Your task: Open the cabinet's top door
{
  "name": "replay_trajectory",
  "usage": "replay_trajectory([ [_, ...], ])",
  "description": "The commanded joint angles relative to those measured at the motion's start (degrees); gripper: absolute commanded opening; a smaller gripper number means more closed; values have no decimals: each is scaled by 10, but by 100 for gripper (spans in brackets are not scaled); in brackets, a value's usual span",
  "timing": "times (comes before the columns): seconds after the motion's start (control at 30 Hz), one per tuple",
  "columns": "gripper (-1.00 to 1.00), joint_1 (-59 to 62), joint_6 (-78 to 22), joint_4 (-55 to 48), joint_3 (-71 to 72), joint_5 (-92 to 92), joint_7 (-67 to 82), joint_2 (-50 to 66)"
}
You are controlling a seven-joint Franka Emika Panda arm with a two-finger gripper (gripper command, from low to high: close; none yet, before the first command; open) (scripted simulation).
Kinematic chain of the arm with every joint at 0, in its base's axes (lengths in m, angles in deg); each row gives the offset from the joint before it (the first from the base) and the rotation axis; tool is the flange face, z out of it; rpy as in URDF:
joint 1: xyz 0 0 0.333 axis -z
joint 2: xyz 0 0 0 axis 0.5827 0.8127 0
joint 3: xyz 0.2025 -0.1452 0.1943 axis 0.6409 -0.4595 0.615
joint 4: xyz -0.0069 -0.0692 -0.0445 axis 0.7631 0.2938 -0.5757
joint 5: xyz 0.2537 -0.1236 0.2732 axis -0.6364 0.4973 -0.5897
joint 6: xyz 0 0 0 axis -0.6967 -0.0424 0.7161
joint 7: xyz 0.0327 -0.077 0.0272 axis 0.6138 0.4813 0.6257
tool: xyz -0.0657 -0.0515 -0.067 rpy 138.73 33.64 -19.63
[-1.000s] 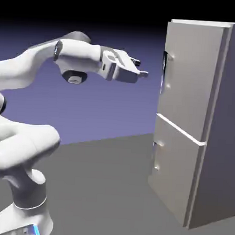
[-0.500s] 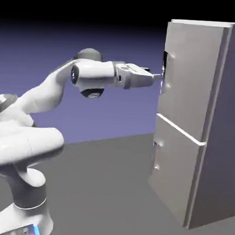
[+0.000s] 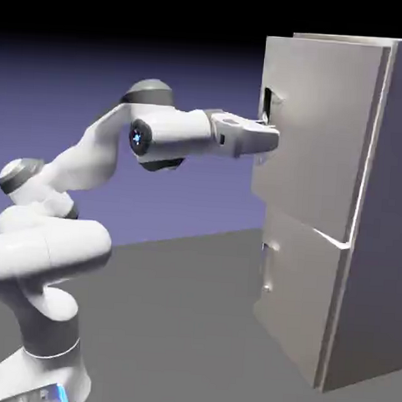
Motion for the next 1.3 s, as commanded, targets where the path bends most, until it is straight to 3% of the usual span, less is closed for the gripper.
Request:
replay_trajectory([
  [0.0,-100,6,-24,8,-8,1,6,1],
  [0.33,-100,65,-274,54,-115,70,121,111],
  [0.63,-100,169,-498,24,-175,178,234,258],
  [1.0,-100,347,-733,-126,-129,378,436,484],
  [1.27,-100,458,-788,-290,-21,552,583,650],
])
